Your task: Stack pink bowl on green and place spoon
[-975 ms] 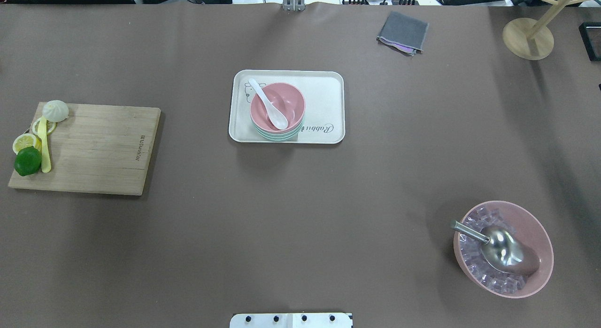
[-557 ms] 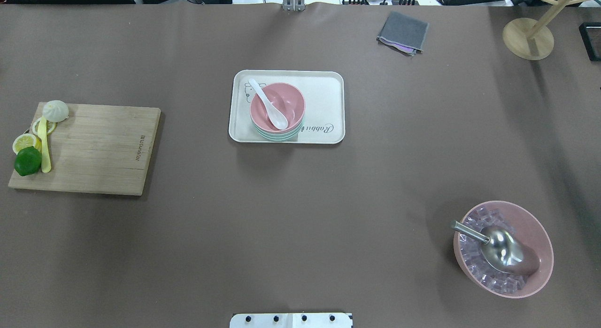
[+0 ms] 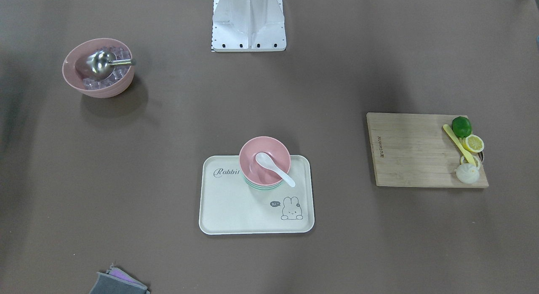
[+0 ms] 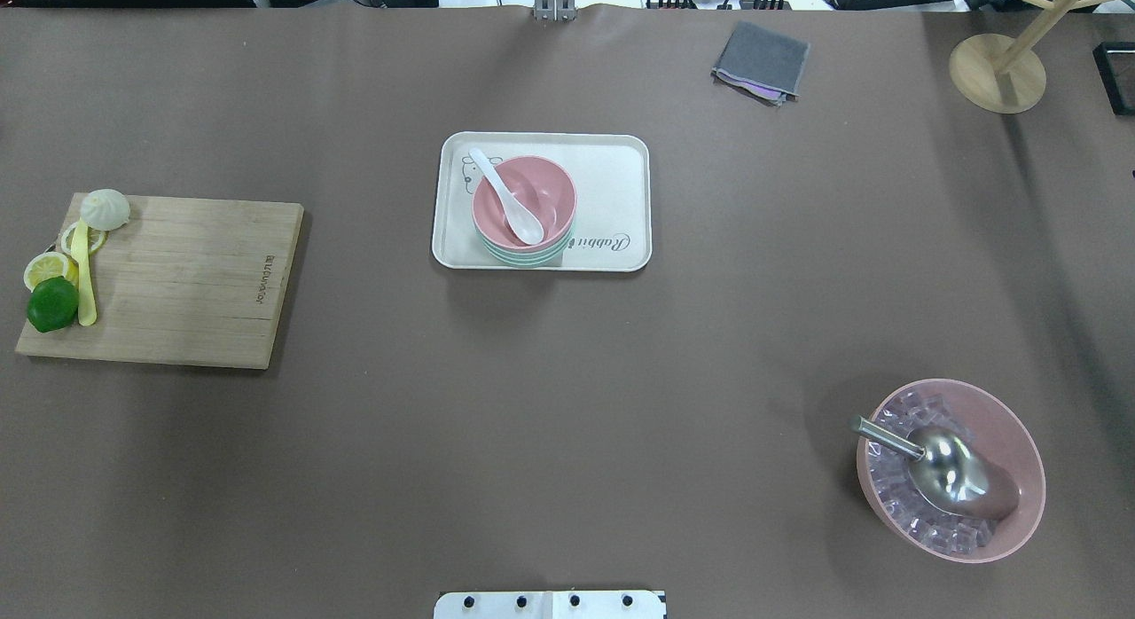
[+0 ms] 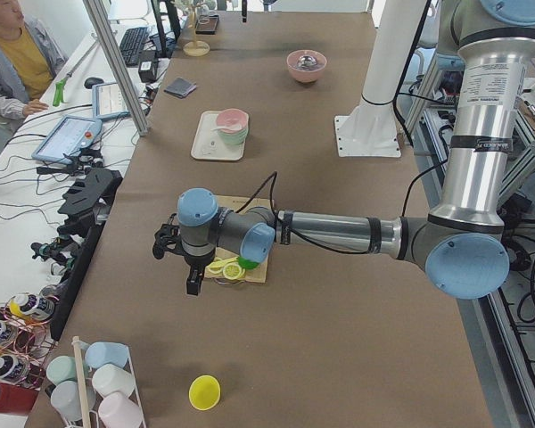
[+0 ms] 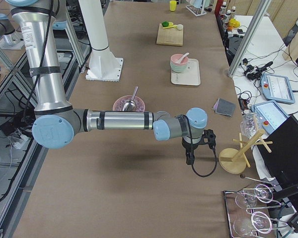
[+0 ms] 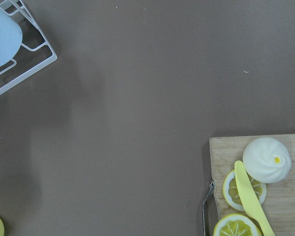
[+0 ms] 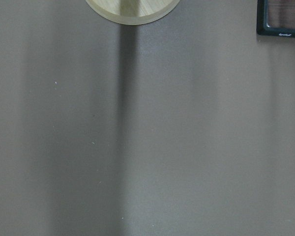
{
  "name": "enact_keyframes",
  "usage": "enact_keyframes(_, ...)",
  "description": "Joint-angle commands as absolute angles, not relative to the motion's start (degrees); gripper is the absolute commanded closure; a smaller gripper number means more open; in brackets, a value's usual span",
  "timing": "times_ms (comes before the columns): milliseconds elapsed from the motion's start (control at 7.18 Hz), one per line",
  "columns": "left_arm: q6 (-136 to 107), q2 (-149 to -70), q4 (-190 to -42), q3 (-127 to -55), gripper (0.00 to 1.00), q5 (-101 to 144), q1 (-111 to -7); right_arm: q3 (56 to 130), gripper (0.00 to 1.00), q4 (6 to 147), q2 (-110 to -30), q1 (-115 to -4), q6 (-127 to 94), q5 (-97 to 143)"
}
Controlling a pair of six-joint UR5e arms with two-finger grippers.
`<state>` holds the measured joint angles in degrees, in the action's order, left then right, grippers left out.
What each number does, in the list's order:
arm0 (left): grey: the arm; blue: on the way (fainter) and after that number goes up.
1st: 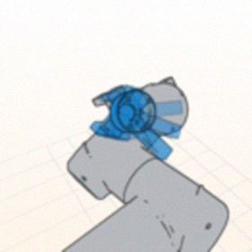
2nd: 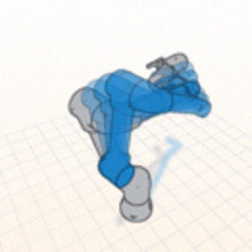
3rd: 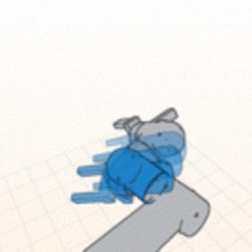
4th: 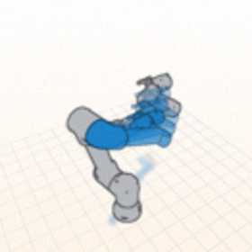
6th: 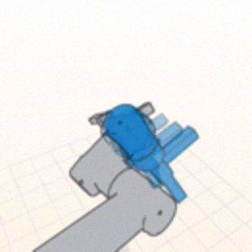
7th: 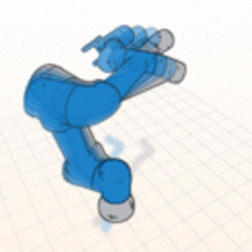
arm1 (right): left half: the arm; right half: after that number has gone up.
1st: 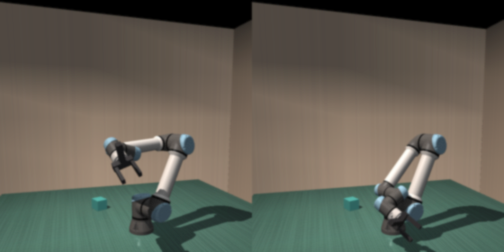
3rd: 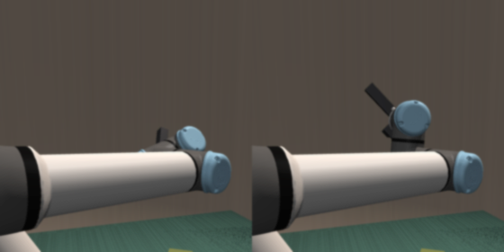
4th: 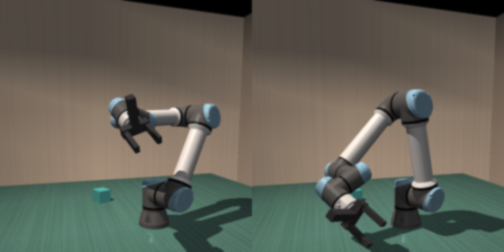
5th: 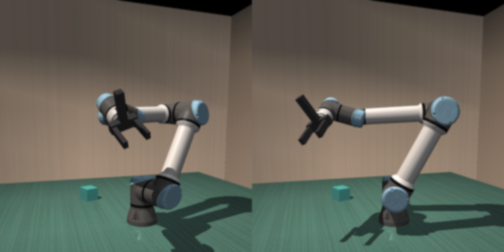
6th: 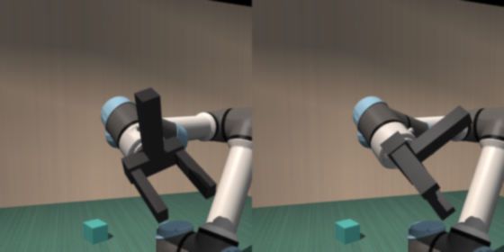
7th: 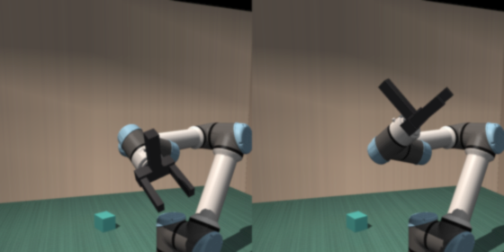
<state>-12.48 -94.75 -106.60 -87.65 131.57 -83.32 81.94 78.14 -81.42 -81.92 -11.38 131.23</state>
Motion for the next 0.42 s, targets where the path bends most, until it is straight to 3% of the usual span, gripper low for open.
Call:
enact_keyframes(0,-12.5,-94.7,-106.6,-87.5,0.02,131.6,-83.3,82.4,0.0,78.0,-81.5,-81.8,-11.5,131.6)
enact_keyframes(278,-12.5,-94.7,-107.0,-87.3,0.02,133.1,-83.3,82.4,0.0,76.7,-81.7,-81.8,-11.5,131.6)
